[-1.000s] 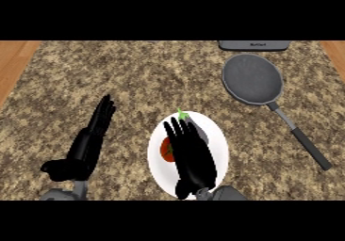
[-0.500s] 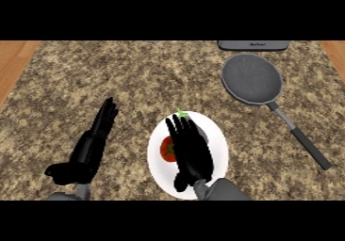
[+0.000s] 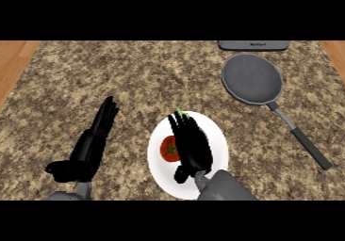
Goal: Pick the tomato from the plate and place it in the pan
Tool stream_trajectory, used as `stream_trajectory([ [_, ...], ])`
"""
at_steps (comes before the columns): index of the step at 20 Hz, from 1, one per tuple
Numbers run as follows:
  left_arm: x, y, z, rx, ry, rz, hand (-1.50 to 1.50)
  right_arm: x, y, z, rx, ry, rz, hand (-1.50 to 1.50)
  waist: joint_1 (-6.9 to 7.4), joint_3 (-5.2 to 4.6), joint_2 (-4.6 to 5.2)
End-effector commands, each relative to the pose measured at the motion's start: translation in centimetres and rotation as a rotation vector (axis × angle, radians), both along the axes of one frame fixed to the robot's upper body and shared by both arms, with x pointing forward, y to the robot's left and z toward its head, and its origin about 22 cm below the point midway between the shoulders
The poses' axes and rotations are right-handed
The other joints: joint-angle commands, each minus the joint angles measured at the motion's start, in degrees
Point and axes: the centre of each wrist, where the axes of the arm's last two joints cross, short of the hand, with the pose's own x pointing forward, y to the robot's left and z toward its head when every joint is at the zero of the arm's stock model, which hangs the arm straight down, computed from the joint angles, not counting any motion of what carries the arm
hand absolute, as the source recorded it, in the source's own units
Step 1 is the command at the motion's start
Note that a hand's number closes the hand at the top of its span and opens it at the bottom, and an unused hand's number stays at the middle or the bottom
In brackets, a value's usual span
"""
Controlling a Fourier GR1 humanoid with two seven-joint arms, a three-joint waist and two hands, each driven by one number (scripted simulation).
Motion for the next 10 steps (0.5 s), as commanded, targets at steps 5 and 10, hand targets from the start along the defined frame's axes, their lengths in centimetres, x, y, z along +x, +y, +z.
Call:
stream_trajectory([
  [5,0.4,1.9,0.2,-0.015,-0.019,-0.010,0.00,2.4,0.1,-1.5,-0.050,0.066,-0.011,-1.50,0.16,0.00,0.04],
  [10,-1.1,1.1,-1.1,-0.003,0.006,-0.008,0.00,2.2,-0.4,-3.0,-0.161,0.053,0.085,1.50,-0.07,-0.02,0.01],
])
